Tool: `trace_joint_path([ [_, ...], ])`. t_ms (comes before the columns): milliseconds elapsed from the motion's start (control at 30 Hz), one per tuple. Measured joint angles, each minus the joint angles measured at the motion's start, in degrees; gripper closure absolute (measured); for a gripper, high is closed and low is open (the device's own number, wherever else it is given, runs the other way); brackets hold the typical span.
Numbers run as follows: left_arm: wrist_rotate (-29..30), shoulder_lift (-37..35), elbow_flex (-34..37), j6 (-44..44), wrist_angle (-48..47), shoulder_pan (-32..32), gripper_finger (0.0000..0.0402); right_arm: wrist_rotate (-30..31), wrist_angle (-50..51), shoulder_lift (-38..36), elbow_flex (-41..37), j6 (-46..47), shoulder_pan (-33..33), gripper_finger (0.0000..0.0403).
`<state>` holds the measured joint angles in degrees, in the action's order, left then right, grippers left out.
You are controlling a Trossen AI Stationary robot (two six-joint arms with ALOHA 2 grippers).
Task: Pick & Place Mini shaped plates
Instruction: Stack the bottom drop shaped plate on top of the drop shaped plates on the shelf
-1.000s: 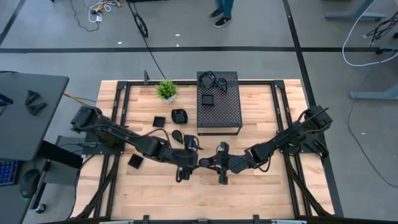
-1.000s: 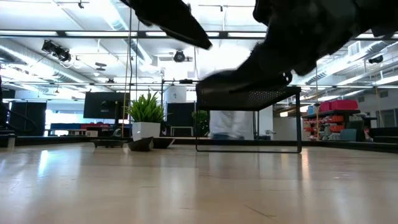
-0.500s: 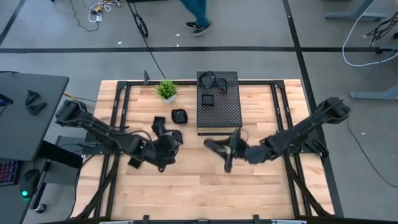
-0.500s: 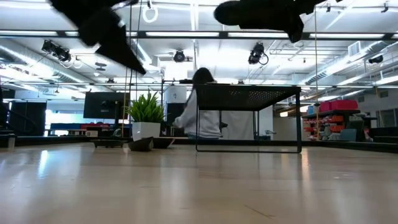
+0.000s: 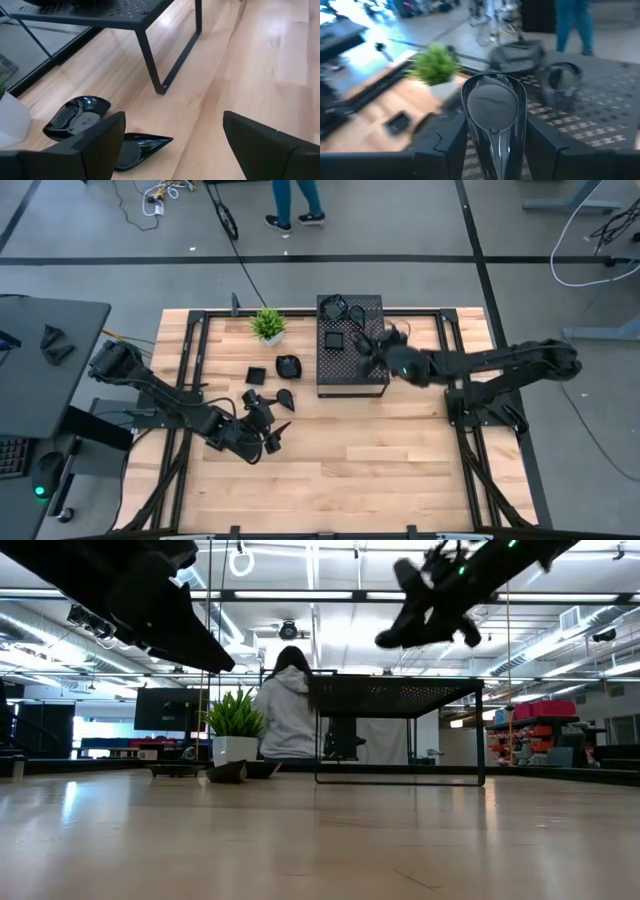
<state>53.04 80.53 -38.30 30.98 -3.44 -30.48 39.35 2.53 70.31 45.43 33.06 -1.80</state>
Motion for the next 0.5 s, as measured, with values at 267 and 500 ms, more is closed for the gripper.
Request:
trace_joint_path([
  [267, 1.10, 0.02, 0.02, -0.14, -0.13, 0.11, 0.0060, -8.09, -1.23, 2.90, -0.02, -0.42, -13.55, 0.0237],
  [500, 2.29, 0.04, 0.02, -0.57, -0.17, 0.57, 0.0060, -11.08, 2.24, 8.63, 6.86, -1.91, -16.20, 0.0237],
])
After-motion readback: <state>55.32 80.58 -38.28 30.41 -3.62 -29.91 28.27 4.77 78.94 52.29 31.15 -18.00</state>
